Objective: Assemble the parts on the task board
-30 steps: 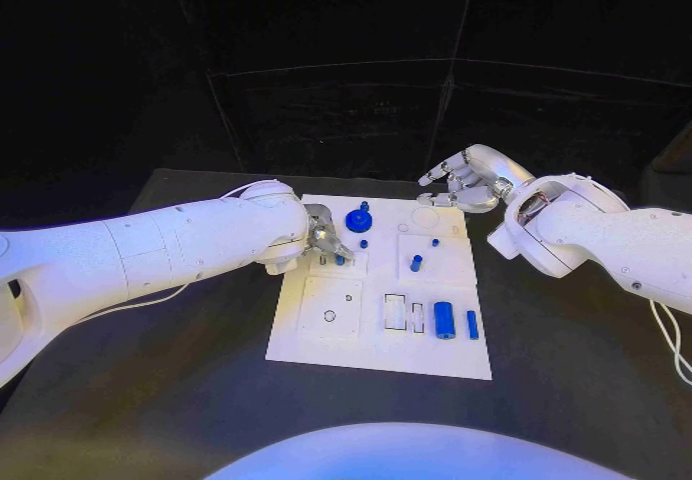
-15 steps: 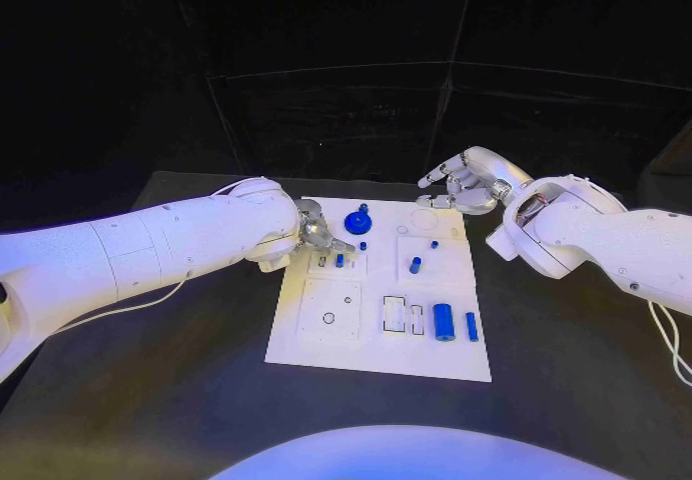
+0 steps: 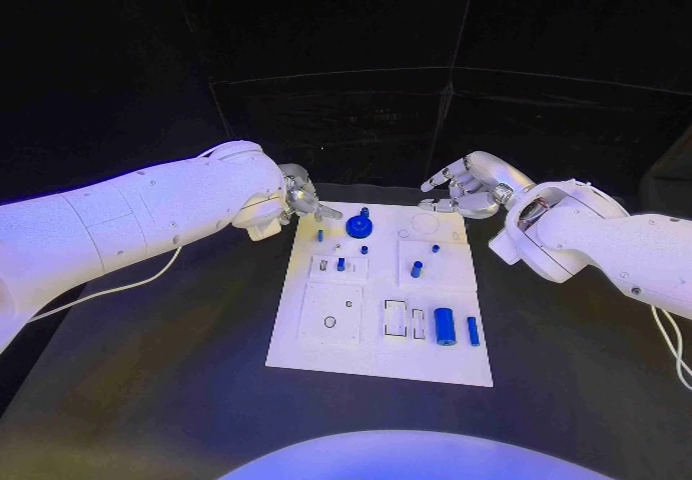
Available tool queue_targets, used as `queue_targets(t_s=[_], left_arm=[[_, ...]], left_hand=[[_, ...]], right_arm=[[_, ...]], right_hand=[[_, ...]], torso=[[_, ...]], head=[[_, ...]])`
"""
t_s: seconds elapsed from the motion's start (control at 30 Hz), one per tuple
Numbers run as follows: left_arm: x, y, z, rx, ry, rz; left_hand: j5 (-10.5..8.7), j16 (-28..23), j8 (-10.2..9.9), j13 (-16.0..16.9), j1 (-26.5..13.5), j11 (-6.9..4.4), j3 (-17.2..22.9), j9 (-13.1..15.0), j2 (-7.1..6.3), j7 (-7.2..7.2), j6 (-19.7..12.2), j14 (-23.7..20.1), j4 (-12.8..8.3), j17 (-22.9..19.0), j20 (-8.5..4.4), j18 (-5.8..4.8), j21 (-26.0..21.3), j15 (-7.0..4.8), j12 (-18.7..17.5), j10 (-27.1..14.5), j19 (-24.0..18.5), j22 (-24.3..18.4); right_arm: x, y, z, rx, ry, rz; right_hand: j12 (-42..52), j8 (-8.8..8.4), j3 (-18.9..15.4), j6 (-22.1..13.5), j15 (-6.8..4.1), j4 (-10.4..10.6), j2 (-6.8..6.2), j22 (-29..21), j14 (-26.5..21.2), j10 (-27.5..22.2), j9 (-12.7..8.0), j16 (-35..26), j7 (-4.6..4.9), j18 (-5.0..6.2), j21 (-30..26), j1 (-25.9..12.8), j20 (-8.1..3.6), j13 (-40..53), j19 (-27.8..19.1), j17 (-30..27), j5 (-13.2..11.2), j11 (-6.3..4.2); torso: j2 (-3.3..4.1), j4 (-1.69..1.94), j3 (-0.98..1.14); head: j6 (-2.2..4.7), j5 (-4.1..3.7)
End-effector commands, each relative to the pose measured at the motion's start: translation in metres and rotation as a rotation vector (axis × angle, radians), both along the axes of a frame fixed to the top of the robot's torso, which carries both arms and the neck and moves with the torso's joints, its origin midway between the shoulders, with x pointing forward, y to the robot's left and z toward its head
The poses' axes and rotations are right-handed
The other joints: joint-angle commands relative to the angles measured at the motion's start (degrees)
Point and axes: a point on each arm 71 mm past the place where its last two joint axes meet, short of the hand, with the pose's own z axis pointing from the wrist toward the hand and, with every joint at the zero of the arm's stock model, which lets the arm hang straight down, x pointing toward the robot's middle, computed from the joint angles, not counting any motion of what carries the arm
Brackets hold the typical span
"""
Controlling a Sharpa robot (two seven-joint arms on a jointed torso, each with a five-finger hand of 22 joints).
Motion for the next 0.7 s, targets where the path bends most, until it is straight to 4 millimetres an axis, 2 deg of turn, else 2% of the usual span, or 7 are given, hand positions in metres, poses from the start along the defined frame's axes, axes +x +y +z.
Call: queue_targets(t_s=[0.03,0.2,0.4,0.7], left_arm=[[0.007,0.005,0.001,0.020,0.051,-0.021],[0.018,0.007,0.002,0.061,0.055,-0.041],[0.026,0.005,-0.003,0.114,0.058,-0.046],[0.032,0.008,-0.017,0.172,0.085,-0.042]], left_hand=[[-0.13,-0.6,-1.2,-0.9,1.5,0.44,-0.5,-1.1,0.50,0.49,-0.4,5.5,-0.3,12.8,0.63,0.10,-0.9,0.75,-0.8,-0.7,-0.5,-1.0],[-0.14,-0.8,-1.7,-1.4,2.0,0.66,-0.9,-1.7,0.72,0.66,-0.5,5.4,-0.4,12.4,0.86,0.17,-1.3,0.82,-1.1,-1.1,-0.8,-1.4],[-0.14,-0.7,-2.0,-1.1,2.5,0.74,-1.6,-2.5,1.41,0.69,0.3,5.4,-0.2,12.6,1.10,0.14,-1.2,0.95,-0.8,-1.0,-0.5,-1.1],[-0.15,-0.7,-1.6,-1.0,2.8,0.57,-2.4,-2.8,1.74,0.44,1.4,5.4,0.0,12.7,1.12,0.14,-1.1,0.85,-0.7,-0.9,-0.3,-0.8]], right_arm=[[0.000,0.001,0.001,0.001,0.000,0.005],[0.000,0.002,0.001,0.001,0.001,0.009],[0.000,0.004,0.001,0.002,0.001,0.015],[0.000,0.007,0.001,0.005,0.000,0.019]], right_hand=[[-0.2,0.24,-0.2,0.1,-0.40,-0.2,0.28,0.0,3.0,-0.4,-0.1,-0.3,0.13,1.08,-0.3,-0.1,0.14,0.0,-0.3,2.6,0.0,0.09],[-0.2,0.24,-0.2,0.0,-0.40,-0.2,0.29,-0.1,2.9,-0.4,-0.1,-0.3,0.13,1.09,-0.3,-0.1,0.14,0.0,-0.3,2.6,0.0,0.09],[-0.2,0.24,-0.2,0.0,-0.40,-0.2,0.31,0.0,3.0,-0.4,-0.1,-0.3,0.13,1.08,-0.3,-0.1,0.14,0.0,-0.3,2.6,0.1,0.08],[-0.2,0.24,-0.2,0.0,-0.40,-0.2,0.31,0.0,3.0,-0.4,-0.1,-0.3,0.13,1.08,-0.3,-0.1,0.14,0.0,-0.3,2.6,0.1,0.08]], torso=[[0.10,-0.04,-0.03],[0.13,-0.22,-0.06],[0.10,-0.08,-0.03],[0.13,-0.16,-0.02]], head=[[0.12,0.01],[0.26,0.17],[0.16,0.03],[0.08,0.14]])
